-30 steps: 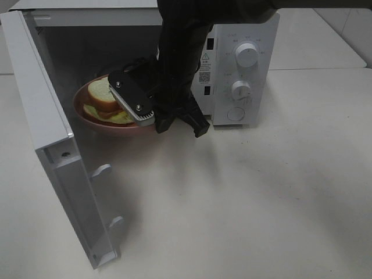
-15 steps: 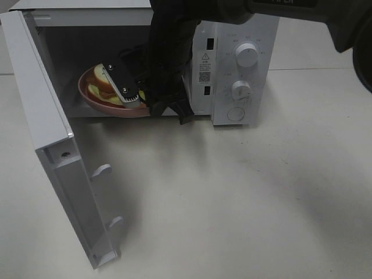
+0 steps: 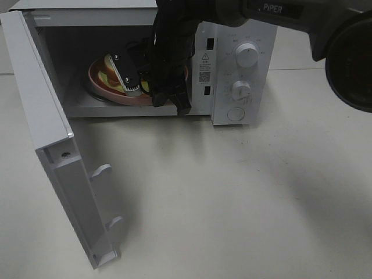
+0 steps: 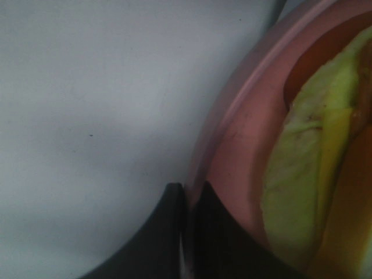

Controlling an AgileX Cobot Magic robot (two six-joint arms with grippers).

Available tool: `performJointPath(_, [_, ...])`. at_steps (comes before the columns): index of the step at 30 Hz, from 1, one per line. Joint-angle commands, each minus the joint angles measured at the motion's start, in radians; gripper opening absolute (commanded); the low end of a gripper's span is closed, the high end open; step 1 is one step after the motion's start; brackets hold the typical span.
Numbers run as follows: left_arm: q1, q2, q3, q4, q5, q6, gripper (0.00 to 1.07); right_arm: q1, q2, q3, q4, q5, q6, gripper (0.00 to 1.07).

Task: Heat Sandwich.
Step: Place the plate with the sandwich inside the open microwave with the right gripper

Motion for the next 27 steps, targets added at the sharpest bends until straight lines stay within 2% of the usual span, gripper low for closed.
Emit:
performJointPath(1, [0.001, -0.026, 0.001, -0.005, -0.004, -0.004, 0.98, -0.007, 0.015, -0.039, -0.011, -0.023, 0.009, 0.02])
performJointPath(6, [0.001, -0.026, 0.001, -0.005, -0.004, -0.004, 0.98, -0.016, 0.044, -0.077, -0.006, -0.032, 0.012, 0.02])
performJointPath(21, [0.001, -0.026, 0.001, -0.005, -0.004, -0.004, 0.98, -0.017, 0.049, -0.079, -0.014, -0.092, -0.053, 0.04])
performJointPath(25, [0.001, -0.026, 0.001, -0.005, -0.004, -0.004, 0.98, -0.017, 0.049, -0.079, -0.014, -0.093, -0.045, 0.07])
performJointPath(27, [0.001, -0.026, 0.001, -0.005, -0.004, -0.004, 0.98, -0.017, 0.049, -0.079, -0.014, -0.092, -0.045, 0.14])
